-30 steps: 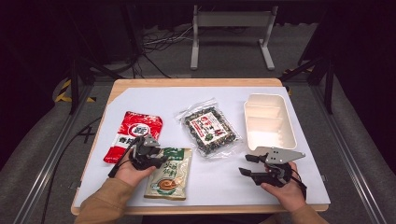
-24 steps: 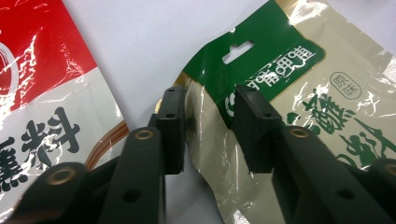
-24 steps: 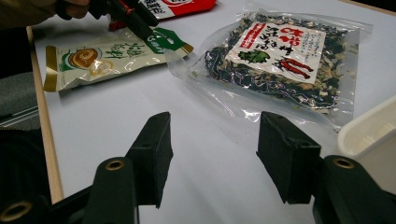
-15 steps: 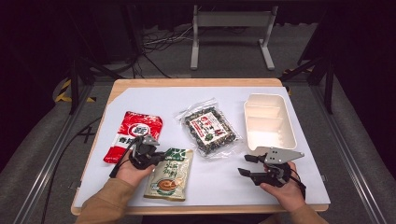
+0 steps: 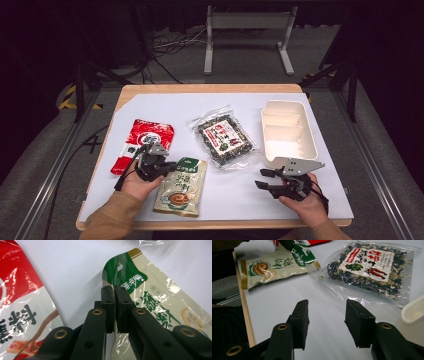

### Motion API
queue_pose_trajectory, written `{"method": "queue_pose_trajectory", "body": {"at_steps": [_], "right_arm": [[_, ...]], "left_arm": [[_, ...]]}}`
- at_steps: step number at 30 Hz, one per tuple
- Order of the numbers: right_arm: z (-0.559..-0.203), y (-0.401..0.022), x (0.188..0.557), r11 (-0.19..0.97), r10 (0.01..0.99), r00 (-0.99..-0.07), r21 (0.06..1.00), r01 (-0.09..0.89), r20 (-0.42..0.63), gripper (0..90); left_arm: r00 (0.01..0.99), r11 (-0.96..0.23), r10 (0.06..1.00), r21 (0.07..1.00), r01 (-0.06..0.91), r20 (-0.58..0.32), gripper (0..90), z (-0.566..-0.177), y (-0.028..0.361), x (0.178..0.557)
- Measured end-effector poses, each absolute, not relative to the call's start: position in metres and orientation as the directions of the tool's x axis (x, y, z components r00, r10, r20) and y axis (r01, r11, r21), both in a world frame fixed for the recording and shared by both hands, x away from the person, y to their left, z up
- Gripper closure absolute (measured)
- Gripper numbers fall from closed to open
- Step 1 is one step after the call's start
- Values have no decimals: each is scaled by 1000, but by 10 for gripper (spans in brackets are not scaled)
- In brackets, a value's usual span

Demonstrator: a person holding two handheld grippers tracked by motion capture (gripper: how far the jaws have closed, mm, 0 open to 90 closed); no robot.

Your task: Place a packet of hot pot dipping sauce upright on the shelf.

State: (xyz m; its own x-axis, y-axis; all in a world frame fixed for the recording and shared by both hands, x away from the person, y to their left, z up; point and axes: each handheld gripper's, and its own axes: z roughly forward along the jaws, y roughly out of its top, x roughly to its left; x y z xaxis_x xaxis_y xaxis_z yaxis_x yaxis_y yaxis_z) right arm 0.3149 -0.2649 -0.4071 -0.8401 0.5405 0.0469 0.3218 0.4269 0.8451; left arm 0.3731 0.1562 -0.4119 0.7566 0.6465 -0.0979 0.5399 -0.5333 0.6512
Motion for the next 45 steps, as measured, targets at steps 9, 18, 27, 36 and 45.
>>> {"method": "queue_pose_trajectory", "body": {"at_steps": [9, 18, 27, 36, 45], "right_arm": [[-400, -259, 312, 441, 532, -846, 841, 312, 34, 570], [-395, -251, 312, 451, 583, -811, 809, 377, 53, 572], [-392, -239, 311, 489, 596, -801, 767, 414, 52, 551], [-384, -227, 313, 510, 569, -821, 768, 387, 36, 553], [-375, -205, 317, 517, 500, -865, 785, 341, 45, 519]], "left_arm": [[768, -493, 636, 727, 478, -75, 868, -384, 165, 358], [779, -496, 627, 763, 414, -16, 870, -365, 163, 343], [789, -467, 615, 810, 354, 10, 872, -344, 166, 330], [809, -489, 583, 827, 279, 72, 873, -324, 158, 312], [819, -493, 564, 838, 234, 103, 874, -312, 150, 306]]}}
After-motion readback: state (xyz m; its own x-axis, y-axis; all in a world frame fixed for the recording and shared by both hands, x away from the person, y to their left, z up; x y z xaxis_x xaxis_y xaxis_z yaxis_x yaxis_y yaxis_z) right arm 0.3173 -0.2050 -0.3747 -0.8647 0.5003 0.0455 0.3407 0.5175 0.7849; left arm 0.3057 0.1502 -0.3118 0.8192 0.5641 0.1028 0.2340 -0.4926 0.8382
